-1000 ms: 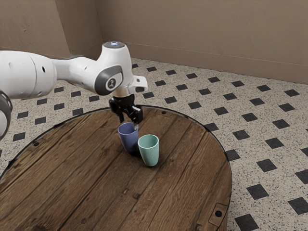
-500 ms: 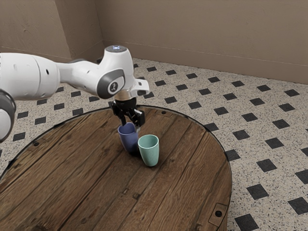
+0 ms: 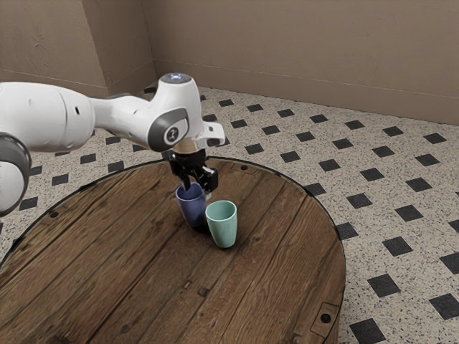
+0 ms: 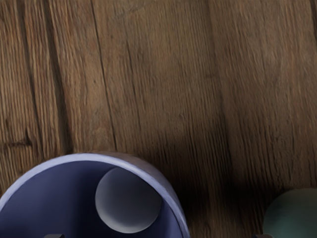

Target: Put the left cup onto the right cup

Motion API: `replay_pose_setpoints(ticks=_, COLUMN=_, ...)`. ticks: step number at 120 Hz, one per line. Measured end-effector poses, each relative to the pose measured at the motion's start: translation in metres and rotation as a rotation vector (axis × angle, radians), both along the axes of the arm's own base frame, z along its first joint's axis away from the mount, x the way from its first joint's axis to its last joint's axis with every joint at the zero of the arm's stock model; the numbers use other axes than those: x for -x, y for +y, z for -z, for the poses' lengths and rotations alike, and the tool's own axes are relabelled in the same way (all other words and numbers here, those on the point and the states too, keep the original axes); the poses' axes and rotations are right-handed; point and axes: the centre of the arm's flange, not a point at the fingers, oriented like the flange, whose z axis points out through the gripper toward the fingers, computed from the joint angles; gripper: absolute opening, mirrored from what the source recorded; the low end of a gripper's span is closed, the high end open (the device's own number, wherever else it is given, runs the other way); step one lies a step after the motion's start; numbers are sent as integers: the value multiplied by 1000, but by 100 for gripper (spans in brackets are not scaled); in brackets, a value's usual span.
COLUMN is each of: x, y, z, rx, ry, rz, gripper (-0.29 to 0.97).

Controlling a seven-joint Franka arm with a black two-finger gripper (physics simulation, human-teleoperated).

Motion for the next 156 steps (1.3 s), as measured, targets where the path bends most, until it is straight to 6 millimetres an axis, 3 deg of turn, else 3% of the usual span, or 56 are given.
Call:
replay_pose_setpoints(ticks=110, x=-9, y=0, z=22, rx=11, ry=11, rz=1, gripper=28)
replay_pose_setpoints(ticks=156, x=-9, y=1, z=23, rx=14, ry=6, rz=0, gripper=10)
